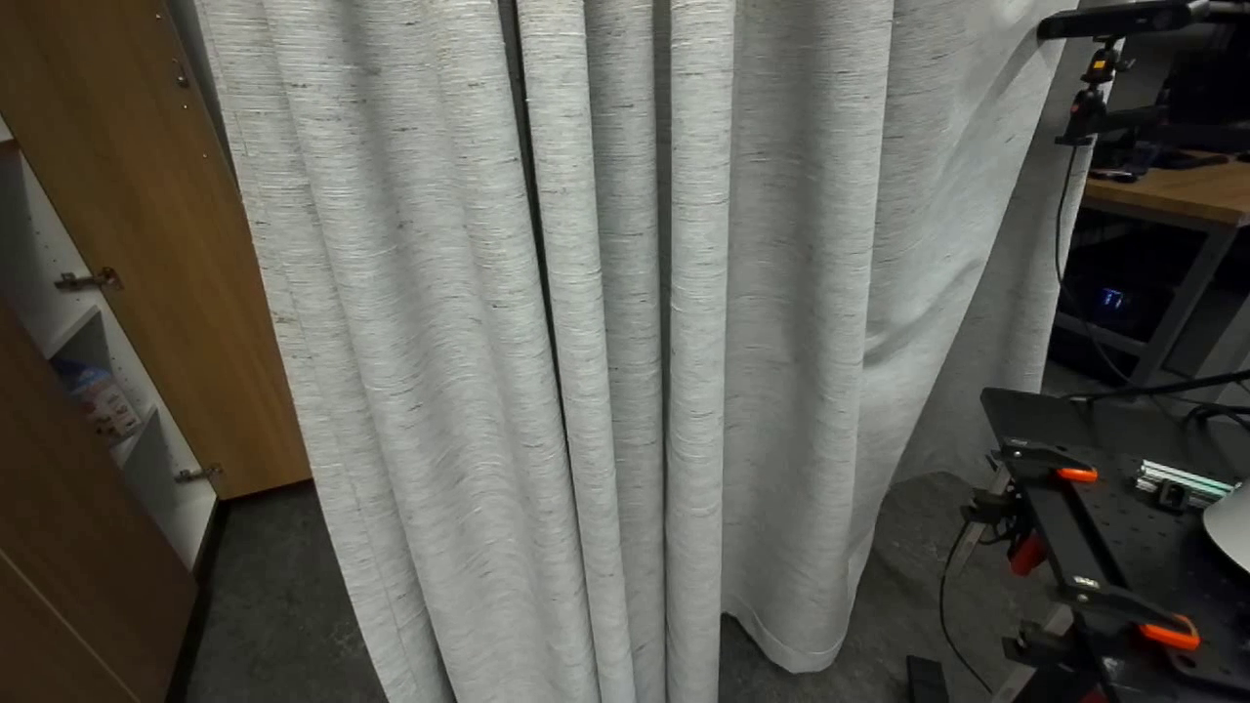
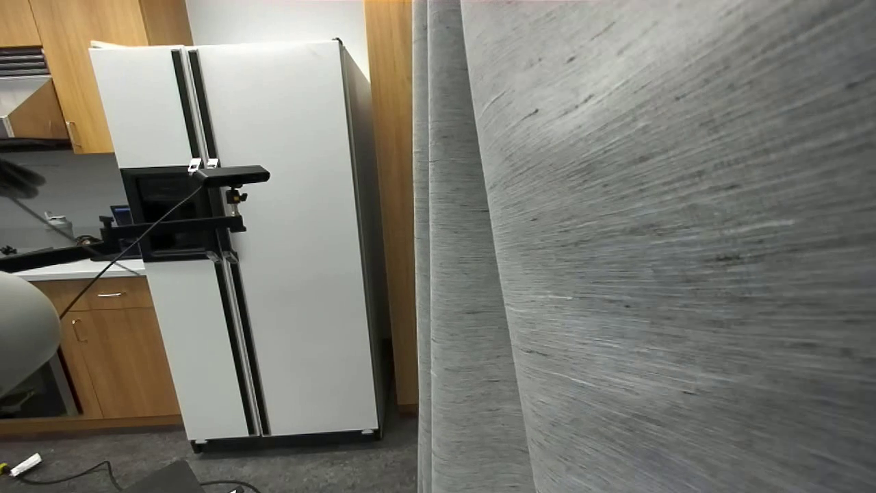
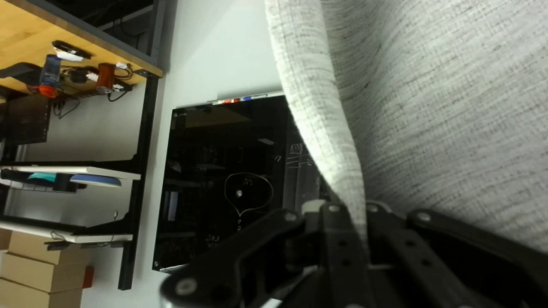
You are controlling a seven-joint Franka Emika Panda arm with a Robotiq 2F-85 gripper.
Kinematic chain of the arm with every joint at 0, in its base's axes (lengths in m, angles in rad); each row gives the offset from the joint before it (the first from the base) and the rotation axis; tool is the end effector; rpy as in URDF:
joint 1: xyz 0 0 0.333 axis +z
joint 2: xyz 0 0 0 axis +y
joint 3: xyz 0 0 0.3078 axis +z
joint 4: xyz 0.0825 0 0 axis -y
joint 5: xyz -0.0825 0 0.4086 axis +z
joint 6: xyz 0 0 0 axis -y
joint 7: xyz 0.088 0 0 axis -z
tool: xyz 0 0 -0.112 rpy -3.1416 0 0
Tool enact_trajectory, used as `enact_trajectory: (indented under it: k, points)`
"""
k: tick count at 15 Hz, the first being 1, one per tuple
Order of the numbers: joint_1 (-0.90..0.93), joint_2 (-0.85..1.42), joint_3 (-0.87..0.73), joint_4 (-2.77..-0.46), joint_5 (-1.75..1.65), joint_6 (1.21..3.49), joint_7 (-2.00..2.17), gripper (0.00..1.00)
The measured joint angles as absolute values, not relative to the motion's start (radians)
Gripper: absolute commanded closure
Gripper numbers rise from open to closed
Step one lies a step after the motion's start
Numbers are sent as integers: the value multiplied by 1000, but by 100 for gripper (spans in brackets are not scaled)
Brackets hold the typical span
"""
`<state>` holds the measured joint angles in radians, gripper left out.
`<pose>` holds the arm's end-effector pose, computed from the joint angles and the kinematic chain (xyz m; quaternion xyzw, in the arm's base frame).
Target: Close the curtain then open it
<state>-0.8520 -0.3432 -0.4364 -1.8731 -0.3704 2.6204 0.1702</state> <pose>0.1090 -0.5235 0.7556 0.6822 -0.5220 0.3773 0.3461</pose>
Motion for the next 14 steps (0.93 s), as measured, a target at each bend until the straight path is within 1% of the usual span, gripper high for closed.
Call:
enact_trajectory:
  k: [14]
  points:
    - [-931,-273,-394,-1774,-425,2632,243,100]
